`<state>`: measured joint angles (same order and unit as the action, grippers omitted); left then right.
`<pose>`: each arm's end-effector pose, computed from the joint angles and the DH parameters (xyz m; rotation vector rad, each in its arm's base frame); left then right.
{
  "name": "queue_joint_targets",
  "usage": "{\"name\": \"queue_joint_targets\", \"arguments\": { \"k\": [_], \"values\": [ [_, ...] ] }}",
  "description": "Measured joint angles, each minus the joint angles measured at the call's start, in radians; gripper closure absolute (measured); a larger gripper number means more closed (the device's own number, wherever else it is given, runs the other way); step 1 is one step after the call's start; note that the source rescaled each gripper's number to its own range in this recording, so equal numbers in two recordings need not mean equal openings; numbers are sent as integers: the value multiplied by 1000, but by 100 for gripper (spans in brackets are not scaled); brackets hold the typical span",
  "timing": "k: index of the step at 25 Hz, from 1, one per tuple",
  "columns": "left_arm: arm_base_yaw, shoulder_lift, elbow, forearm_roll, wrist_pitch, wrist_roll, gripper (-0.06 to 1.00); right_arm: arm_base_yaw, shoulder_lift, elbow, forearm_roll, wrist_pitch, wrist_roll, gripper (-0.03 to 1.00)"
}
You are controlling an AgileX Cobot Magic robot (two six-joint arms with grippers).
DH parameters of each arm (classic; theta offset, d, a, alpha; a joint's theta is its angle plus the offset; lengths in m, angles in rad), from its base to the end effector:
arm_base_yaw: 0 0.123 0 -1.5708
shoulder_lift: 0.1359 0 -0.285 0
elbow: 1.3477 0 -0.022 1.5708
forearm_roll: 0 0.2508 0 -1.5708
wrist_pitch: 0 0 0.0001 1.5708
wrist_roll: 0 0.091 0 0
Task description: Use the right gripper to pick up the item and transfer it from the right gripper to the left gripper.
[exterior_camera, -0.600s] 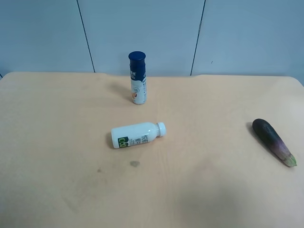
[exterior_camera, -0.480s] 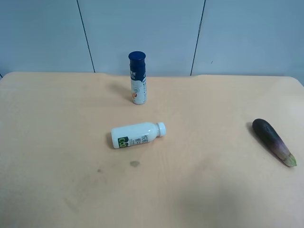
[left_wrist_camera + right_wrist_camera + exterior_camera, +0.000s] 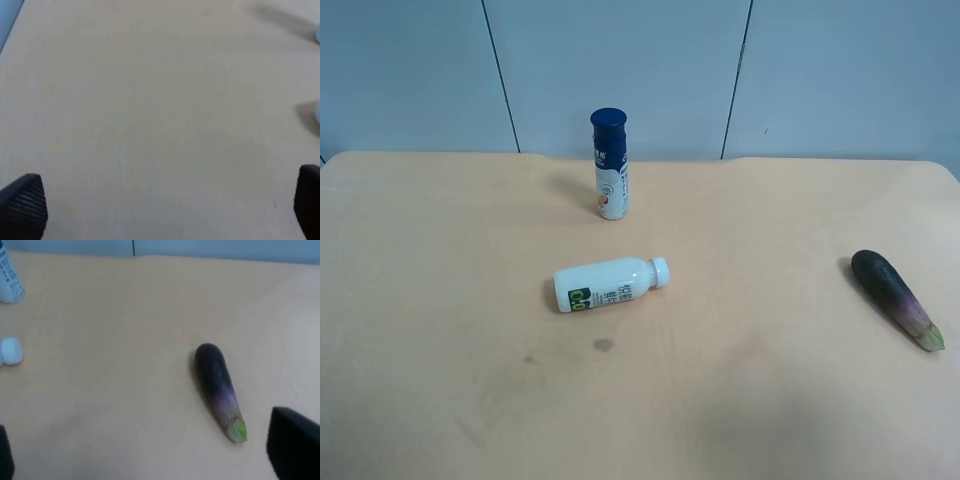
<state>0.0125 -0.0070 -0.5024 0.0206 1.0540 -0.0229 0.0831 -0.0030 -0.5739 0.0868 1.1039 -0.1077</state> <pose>-0.0059 0.0016 0.2785 -0.0369 2.0277 0.0180 -0.0170 0.0057 0.2941 -0.2015 1.9986 0.0871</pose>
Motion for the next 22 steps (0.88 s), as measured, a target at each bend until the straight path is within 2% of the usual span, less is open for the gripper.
{"name": "queue_joint_targets", "arguments": {
  "k": [17,22],
  "values": [
    [0,0,0,0,0,0,-6,0,0,0,2,0,0,-3],
    [0,0,0,0,0,0,-6,0,0,0,30,0,0,-3]
  ]
}}
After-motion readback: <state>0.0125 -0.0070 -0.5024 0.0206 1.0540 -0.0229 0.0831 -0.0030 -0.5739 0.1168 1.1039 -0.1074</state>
